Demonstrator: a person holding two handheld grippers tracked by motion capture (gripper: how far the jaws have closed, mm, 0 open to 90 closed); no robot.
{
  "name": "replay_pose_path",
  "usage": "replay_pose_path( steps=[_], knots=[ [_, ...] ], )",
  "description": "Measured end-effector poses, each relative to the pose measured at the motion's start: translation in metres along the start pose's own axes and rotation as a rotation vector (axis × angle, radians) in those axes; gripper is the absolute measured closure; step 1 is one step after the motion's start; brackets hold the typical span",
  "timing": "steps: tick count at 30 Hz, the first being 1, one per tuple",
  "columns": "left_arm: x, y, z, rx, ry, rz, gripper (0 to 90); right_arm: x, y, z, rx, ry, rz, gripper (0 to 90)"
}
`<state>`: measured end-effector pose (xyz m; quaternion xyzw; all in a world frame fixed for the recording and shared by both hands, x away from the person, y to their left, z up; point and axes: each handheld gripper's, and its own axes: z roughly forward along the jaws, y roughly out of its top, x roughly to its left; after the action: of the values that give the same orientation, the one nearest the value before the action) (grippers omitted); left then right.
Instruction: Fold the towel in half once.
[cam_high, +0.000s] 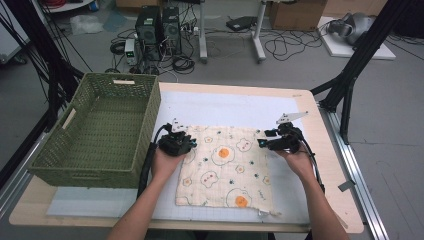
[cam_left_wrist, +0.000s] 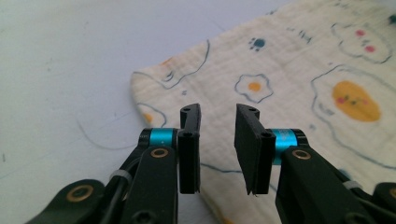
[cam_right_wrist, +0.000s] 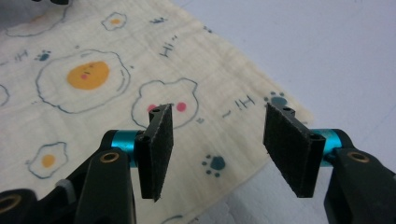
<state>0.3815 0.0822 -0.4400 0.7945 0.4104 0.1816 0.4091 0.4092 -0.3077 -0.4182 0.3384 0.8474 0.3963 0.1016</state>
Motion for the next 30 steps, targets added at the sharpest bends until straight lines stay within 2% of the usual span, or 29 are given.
replay_pose_path(
  steps=[4, 6, 7, 8, 12, 13, 15, 18, 23, 25, 26, 28, 30],
  knots=[
    [0.004, -0.003, 0.006, 0.024, 0.020, -0.023, 70.2, -0.004, -0.010, 0.005, 0.011, -0.016, 0.018, 43.6],
    [0.005, -0.003, 0.008, 0.019, 0.027, -0.031, 69.4, -0.005, -0.013, 0.008, 0.035, -0.015, 0.034, 43.6],
    [0.005, -0.003, 0.008, 0.017, 0.031, -0.041, 69.0, -0.007, -0.014, 0.009, 0.037, -0.019, 0.025, 43.7],
    [0.005, -0.003, 0.009, 0.015, 0.035, -0.043, 68.6, -0.006, -0.014, 0.010, 0.043, -0.025, 0.037, 44.1],
    [0.003, -0.003, 0.009, 0.022, 0.060, -0.036, 69.6, -0.005, -0.013, 0.016, 0.054, -0.034, 0.034, 48.4],
    [0.002, -0.003, 0.009, 0.027, 0.073, -0.020, 71.3, -0.005, -0.013, 0.018, 0.070, -0.040, 0.026, 49.6],
    [0.001, -0.003, 0.009, 0.032, 0.087, -0.004, 76.8, -0.004, -0.014, 0.018, 0.070, -0.061, 0.028, 56.2],
    [0.002, -0.003, 0.008, 0.030, 0.085, -0.009, 84.5, -0.005, -0.015, 0.018, 0.066, -0.070, 0.040, 64.0],
    [0.002, -0.002, 0.006, 0.037, 0.079, -0.014, 88.2, -0.007, -0.016, 0.019, 0.048, -0.005, 0.070, 83.8],
    [0.003, -0.001, 0.003, 0.024, 0.071, -0.029, 88.3, -0.006, -0.016, 0.019, 0.046, 0.008, 0.073, 84.8],
    [0.002, 0.000, 0.001, 0.008, 0.067, -0.038, 88.4, -0.005, -0.015, 0.018, 0.047, 0.012, 0.058, 85.0],
    [0.000, 0.003, -0.005, -0.032, 0.068, -0.036, 88.5, -0.003, -0.013, 0.012, 0.030, 0.013, 0.047, 85.3],
    [-0.001, 0.005, -0.011, -0.048, 0.064, -0.025, 88.5, -0.001, -0.010, 0.005, 0.010, 0.012, 0.042, 85.3]
  ],
)
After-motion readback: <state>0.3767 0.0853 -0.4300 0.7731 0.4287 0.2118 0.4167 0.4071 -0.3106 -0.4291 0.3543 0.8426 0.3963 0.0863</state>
